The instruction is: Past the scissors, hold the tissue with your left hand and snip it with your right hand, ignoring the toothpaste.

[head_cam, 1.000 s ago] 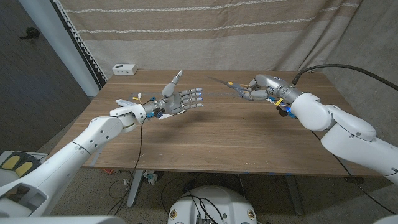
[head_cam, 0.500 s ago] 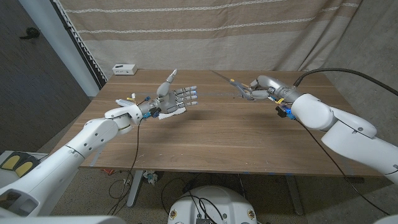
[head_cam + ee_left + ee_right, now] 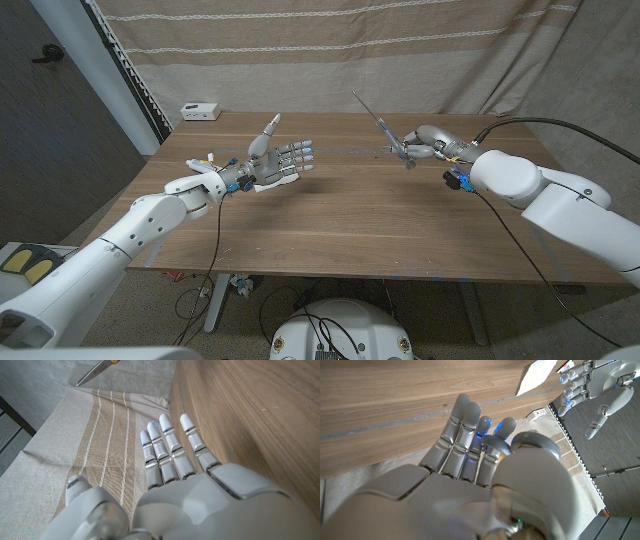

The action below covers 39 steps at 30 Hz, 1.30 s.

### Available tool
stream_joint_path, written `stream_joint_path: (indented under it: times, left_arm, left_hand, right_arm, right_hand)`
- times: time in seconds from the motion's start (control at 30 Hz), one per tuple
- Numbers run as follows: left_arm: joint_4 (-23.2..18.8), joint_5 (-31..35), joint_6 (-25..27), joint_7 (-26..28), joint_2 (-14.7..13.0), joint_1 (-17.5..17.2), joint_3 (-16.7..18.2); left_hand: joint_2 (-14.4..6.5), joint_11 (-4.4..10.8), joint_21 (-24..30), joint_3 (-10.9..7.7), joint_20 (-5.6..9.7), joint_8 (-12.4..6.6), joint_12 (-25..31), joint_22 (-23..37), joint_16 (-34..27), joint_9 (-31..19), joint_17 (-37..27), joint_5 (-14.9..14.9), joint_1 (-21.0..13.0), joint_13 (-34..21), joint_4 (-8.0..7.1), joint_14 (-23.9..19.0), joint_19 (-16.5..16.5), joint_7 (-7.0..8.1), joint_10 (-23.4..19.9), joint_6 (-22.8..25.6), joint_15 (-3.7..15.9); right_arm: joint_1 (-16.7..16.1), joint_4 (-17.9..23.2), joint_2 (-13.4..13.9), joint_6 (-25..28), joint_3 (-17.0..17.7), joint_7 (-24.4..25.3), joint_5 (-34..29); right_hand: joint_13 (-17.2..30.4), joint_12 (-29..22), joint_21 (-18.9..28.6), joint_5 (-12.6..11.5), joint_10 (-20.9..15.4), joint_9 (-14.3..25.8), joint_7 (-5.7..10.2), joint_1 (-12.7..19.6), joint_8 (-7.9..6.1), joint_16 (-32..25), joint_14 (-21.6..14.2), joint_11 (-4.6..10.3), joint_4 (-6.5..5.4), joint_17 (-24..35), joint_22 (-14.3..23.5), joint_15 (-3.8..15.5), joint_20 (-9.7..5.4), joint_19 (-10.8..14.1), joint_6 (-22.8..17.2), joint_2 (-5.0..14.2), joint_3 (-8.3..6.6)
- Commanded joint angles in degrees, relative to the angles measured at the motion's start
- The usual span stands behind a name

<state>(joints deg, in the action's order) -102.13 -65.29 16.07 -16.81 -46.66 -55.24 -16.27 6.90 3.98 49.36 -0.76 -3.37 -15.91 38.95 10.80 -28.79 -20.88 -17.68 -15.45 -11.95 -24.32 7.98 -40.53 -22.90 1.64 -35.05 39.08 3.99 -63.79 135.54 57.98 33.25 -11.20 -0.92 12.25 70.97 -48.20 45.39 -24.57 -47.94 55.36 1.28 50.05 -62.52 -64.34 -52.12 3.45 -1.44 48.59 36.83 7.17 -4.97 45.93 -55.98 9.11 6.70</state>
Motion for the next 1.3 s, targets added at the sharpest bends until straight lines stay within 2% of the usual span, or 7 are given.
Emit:
stream_joint_path:
  times: [0.03,0.2,1.0,1.07,1.23,1.27,1.3]
  left_arm:
    - [-0.5,-0.4,0.0,0.5,-0.4,-0.9,0.2]
    - [-0.6,-0.6,0.1,0.6,-0.6,-1.2,0.2]
    - [-0.7,-1.2,-0.1,1.1,-0.5,-2.1,0.5]
    - [-0.7,-1.1,-0.1,1.2,-0.5,-2.0,0.4]
    - [-0.6,-1.1,0.0,1.1,-0.4,-2.0,0.2]
    - [-0.6,-1.1,0.0,1.2,-0.4,-2.0,0.2]
    - [-0.6,-1.1,-0.1,1.2,-0.4,-2.0,0.3]
  left_hand:
    - [-0.3,-0.37,0.0,0.09,-0.18,-0.19,-0.4,0.3,-0.2,0.0,-0.2,-0.2,-0.6,-0.2,-0.21,0.0,0.1,0.06,-0.4,-0.1,-0.26]
    - [-0.4,-0.44,-0.1,0.11,-0.16,-0.09,-0.5,0.3,-0.1,0.1,-0.2,-0.2,-0.8,-0.3,-0.21,0.1,0.0,0.17,-0.4,-0.3,-0.26]
    - [-0.6,-0.33,-0.4,0.18,-0.12,0.03,-0.8,0.3,-0.3,0.6,-0.2,0.0,-1.3,-0.6,-0.28,-0.1,-0.1,0.02,-0.6,-0.3,-0.17]
    - [-0.6,-0.14,-0.5,0.19,-0.06,0.00,-0.8,0.3,-0.3,0.6,-0.2,0.0,-1.3,-0.6,-0.29,-0.2,-0.1,0.04,-0.7,-0.2,-0.19]
    - [-0.7,-0.29,-0.5,0.23,-0.11,0.00,-0.9,0.3,-0.3,0.7,-0.2,0.1,-1.4,-0.7,-0.32,-0.1,-0.1,0.09,-0.7,-0.3,-0.12]
    - [-0.7,-0.28,-0.5,0.23,-0.10,0.02,-0.9,0.3,-0.3,0.7,-0.2,0.1,-1.4,-0.7,-0.32,-0.2,-0.1,0.16,-0.8,-0.3,-0.15]
    - [-0.7,-0.25,-0.6,0.24,-0.13,0.01,-0.9,0.3,-0.3,0.7,-0.2,0.1,-1.5,-0.7,-0.33,-0.3,-0.2,0.10,-0.8,-0.3,-0.31]
  right_arm:
    - [-0.2,-1.4,-0.5,1.5,3.0,1.5,14.0]
    - [-1.0,-2.7,-1.0,0.2,4.1,2.1,19.2]
    - [-1.1,-7.0,1.0,-4.0,4.9,3.4,35.1]
    - [-1.2,-7.2,1.5,-4.6,4.8,3.4,35.4]
    - [-1.2,-7.7,1.9,-5.3,4.7,3.4,37.1]
    - [-1.2,-7.8,2.0,-5.2,4.7,3.4,37.6]
    - [-1.2,-8.1,2.0,-5.4,4.8,3.1,38.4]
  right_hand:
    - [0.2,-32.7,0.2,0.4,-7.7,8.5,0.57,-1.2,-26.10,-3.9,-2.4,6.73,0.24,0.1,-5.5,5.14,-4.72,4.4,-0.6,-0.49,1.16]
    - [0.3,-38.7,2.8,0.7,-9.8,14.3,0.71,-2.6,-26.94,-9.4,-4.4,6.58,0.09,3.9,-3.9,5.09,-5.57,5.6,-1.7,-0.69,2.00]
    - [-0.1,-41.5,0.5,1.4,-7.5,15.4,-0.38,-4.8,-27.13,-6.8,-3.0,5.84,-0.01,-6.2,-11.3,5.23,-5.39,5.1,-2.3,-0.41,3.15]
    - [-11.1,-34.0,-0.7,1.5,-10.5,15.4,-0.39,-4.9,-27.19,-6.2,-4.2,4.67,0.27,-10.8,-14.9,5.27,-4.94,5.0,-2.6,-0.15,3.05]
    - [-23.8,-25.9,-1.6,1.8,-14.2,15.4,-0.51,-4.8,-27.20,-5.6,-5.5,4.25,0.69,-15.6,-19.0,5.37,-4.93,5.2,-2.6,-0.04,2.79]
    - [-32.4,-19.4,-1.8,2.0,-13.1,15.4,-0.97,-4.8,-27.15,-5.8,-6.3,3.84,0.91,-17.5,-21.1,5.40,-4.94,5.7,-2.8,-0.07,2.68]
    - [-34.9,-17.1,-1.9,2.0,-11.8,15.4,-1.17,-4.8,-27.20,-5.6,-6.2,2.93,0.92,-18.3,-21.7,5.45,-4.90,5.8,-2.9,0.19,2.53]
